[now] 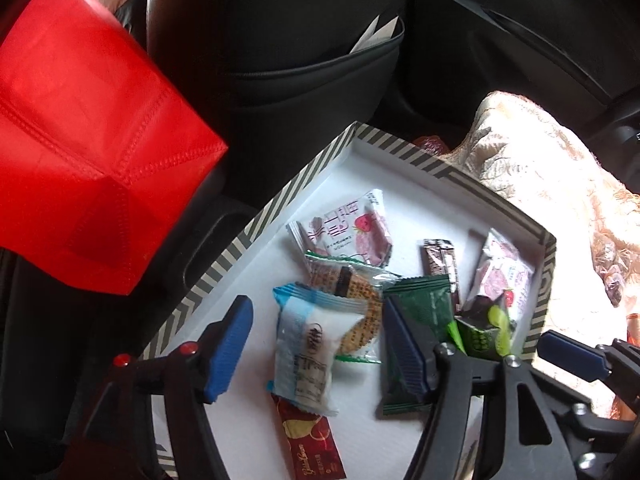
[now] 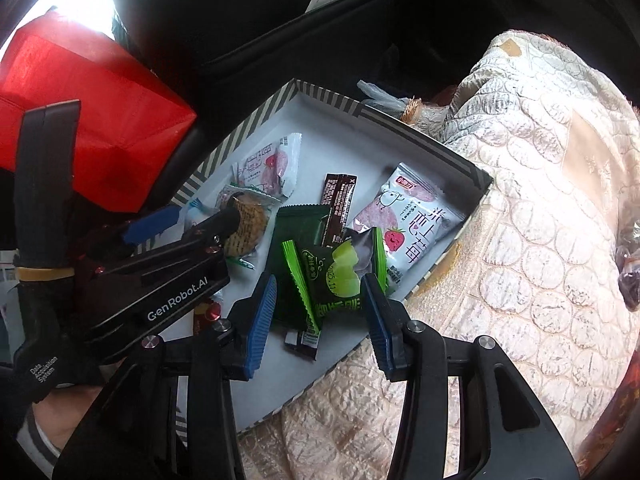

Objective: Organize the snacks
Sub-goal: 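Open both grippers to release the blue pack and green candy into the box, then grasp the clear bag of red dates with the left gripper while the right grasps the red candy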

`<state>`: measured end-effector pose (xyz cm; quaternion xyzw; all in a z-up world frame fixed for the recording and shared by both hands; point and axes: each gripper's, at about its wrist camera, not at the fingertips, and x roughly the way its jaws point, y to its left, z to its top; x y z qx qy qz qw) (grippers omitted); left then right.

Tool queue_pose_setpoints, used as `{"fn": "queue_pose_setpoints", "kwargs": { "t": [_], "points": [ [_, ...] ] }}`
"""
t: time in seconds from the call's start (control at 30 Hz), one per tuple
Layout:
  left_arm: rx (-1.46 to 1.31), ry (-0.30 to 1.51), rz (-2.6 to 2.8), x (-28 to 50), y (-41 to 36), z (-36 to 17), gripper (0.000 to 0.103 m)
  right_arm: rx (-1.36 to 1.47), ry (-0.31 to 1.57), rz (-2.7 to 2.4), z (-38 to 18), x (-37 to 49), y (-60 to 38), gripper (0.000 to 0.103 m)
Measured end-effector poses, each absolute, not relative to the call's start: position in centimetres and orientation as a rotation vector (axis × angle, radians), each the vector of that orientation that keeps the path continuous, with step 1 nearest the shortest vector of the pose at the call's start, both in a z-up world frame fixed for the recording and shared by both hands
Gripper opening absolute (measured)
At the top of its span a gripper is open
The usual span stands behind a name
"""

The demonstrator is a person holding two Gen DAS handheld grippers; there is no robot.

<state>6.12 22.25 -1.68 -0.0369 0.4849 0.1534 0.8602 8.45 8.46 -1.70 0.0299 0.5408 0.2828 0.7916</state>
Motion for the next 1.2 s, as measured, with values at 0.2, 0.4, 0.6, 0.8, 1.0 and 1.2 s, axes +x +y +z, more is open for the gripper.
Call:
{"fn": "queue_pose_setpoints", "kwargs": {
  "t": [0.2, 0.4, 0.6, 0.8, 1.0, 1.2],
  "points": [
    [-0.062, 0.997, 0.262, 5.6, 19.7, -0.5, 0.077, 0.140, 1.143, 0.567, -0.2, 7.0, 4.7, 0.043],
    [-0.025, 1.002, 0.170, 5.3, 15.5, 0.0, 0.079, 0.154, 1.124, 0.501, 0.2, 5.4, 0.8, 0.043],
    [0.024, 1.011, 0.082, 5.3, 10.7, 0.1, 0.079, 0.212, 1.123, 0.431, 0.0, 4.5, -3.8, 0.043],
    [0.067, 1.021, 0.007, 5.5, 6.6, -0.1, 0.079, 0.267, 1.106, 0.348, 0.2, 3.7, -9.1, 0.043],
    [0.107, 1.038, -0.061, 6.1, 2.7, -0.5, 0.079, 0.295, 1.082, 0.243, 0.6, 2.4, -14.8, 0.043],
    [0.114, 1.066, -0.148, 6.6, -1.1, -0.9, 0.080, 0.381, 1.067, 0.143, 0.6, 1.5, -20.4, 0.043]
  ]
}}
